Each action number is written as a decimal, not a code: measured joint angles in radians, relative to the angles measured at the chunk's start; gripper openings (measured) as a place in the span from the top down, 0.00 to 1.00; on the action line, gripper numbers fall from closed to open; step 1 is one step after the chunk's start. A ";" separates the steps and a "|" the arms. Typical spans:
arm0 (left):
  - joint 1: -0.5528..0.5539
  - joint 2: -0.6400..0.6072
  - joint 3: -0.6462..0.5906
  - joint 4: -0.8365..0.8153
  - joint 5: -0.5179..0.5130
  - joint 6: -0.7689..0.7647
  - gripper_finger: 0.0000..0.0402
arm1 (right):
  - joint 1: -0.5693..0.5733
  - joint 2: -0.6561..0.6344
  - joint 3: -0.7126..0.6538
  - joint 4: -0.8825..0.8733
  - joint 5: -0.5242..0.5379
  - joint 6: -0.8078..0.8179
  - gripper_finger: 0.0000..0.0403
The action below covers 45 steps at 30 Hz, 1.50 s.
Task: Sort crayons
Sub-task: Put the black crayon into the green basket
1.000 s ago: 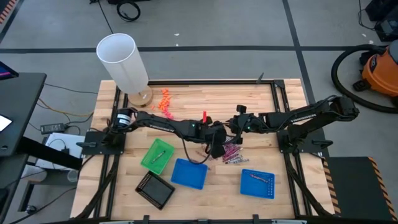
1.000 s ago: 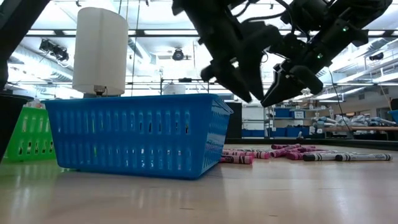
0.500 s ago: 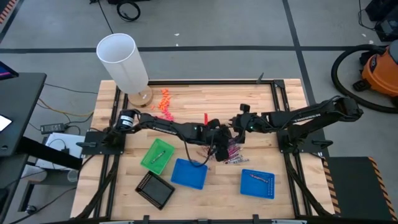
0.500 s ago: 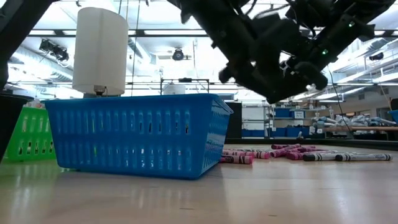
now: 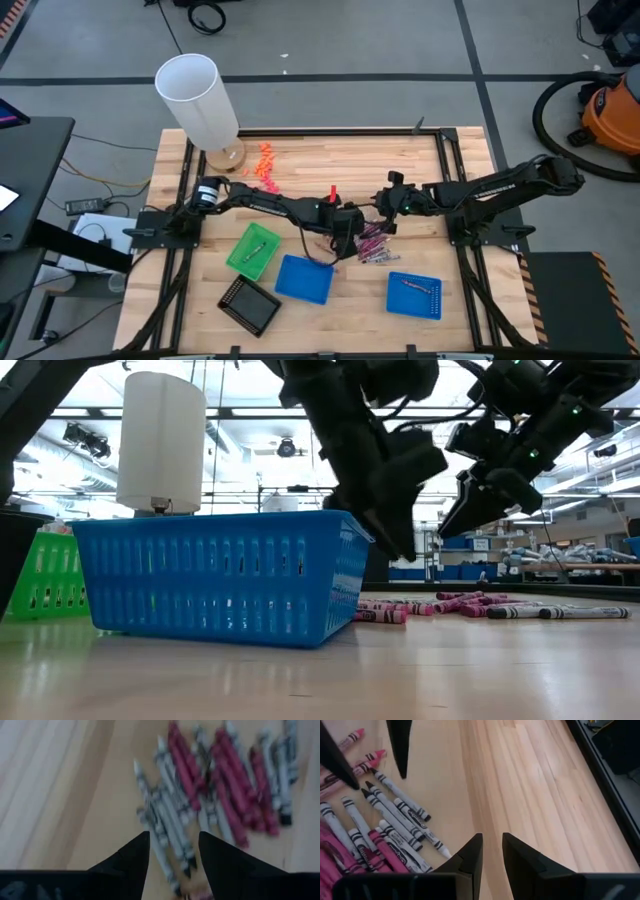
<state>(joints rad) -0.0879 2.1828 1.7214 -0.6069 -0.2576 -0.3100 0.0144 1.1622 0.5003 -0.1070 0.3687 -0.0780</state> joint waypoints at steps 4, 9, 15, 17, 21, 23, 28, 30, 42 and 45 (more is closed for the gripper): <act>0.001 0.020 -0.003 -0.006 -0.004 -0.013 0.55 | 0.022 0.003 0.000 -0.001 0.001 0.001 0.79; 0.001 0.018 -0.001 -0.002 -0.027 -0.001 0.55 | 0.035 0.003 0.000 0.007 0.012 -0.001 0.79; -0.002 0.018 -0.001 -0.067 -0.027 0.023 0.55 | 0.036 0.003 0.000 0.015 0.015 -0.008 0.79; 0.001 0.018 -0.001 -0.069 -0.027 0.013 0.55 | 0.036 0.003 0.000 0.016 0.016 -0.009 0.79; 0.008 0.018 -0.001 -0.071 -0.002 -0.025 0.55 | 0.036 0.003 0.000 0.018 0.016 -0.011 0.79; 0.009 0.021 -0.001 -0.072 0.009 -0.042 0.55 | 0.036 0.003 0.000 0.019 0.016 -0.011 0.79; 0.012 0.026 -0.001 -0.069 0.031 -0.048 0.55 | 0.036 0.003 0.000 0.020 0.015 -0.011 0.79; 0.012 0.028 -0.001 -0.073 0.032 -0.048 0.55 | 0.036 0.003 0.000 0.019 0.014 -0.013 0.79; 0.033 0.031 -0.070 -0.009 0.034 -0.055 0.55 | 0.036 0.003 0.000 0.019 0.004 -0.015 0.79; 0.037 0.030 -0.091 0.016 0.035 -0.057 0.55 | 0.036 0.003 0.000 0.022 0.004 -0.016 0.79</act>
<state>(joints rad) -0.0507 2.2128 1.6307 -0.5909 -0.2227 -0.3668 0.0505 1.1648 0.5003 -0.0854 0.3725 -0.0943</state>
